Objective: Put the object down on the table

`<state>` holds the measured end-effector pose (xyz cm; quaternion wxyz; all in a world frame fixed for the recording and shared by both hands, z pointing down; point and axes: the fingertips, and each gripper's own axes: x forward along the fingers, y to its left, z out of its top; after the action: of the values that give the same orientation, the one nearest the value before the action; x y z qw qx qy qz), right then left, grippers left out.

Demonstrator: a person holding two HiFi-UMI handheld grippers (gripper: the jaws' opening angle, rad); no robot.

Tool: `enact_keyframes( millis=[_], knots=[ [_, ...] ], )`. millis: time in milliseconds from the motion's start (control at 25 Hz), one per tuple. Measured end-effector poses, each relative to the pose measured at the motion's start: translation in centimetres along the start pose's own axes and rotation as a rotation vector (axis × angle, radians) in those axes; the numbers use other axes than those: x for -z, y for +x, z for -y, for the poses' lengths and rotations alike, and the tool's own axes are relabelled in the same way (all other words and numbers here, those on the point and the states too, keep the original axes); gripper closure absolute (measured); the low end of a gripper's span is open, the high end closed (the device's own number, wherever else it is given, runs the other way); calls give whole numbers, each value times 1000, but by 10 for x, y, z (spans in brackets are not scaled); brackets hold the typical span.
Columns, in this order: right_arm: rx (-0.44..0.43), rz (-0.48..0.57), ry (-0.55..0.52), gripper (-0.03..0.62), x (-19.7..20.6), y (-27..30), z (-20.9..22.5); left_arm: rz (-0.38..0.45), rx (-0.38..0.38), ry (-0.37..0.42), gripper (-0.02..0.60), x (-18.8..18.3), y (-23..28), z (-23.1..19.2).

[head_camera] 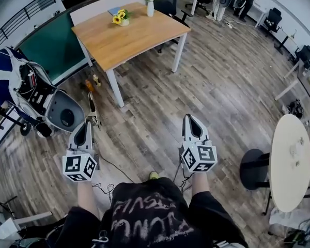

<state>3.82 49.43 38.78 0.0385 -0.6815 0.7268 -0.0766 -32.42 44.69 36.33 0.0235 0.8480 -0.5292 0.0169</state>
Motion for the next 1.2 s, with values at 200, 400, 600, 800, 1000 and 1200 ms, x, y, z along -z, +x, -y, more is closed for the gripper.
enact_keyframes(
  millis=[200, 400, 600, 800, 1000, 1200],
  knots=[
    [-29, -2, 9, 589, 8, 2, 42, -1, -5, 15, 561, 12, 18, 42],
    [-32, -5, 16, 589, 3, 32, 58, -18, -2, 22, 561, 10, 55, 45],
    [-32, -14, 24, 589, 1, 70, 72, -22, 6, 24, 561, 6, 99, 38],
    [-36, -12, 6, 589, 0, 119, 78, -15, 13, 15, 561, 10, 150, 18],
    [-12, -33, -17, 589, -3, 193, 89, -30, 21, -9, 561, 16, 225, -15],
    [12, -57, -22, 589, -14, 288, 97, -68, 38, -30, 561, 16, 317, -57]
  ],
)
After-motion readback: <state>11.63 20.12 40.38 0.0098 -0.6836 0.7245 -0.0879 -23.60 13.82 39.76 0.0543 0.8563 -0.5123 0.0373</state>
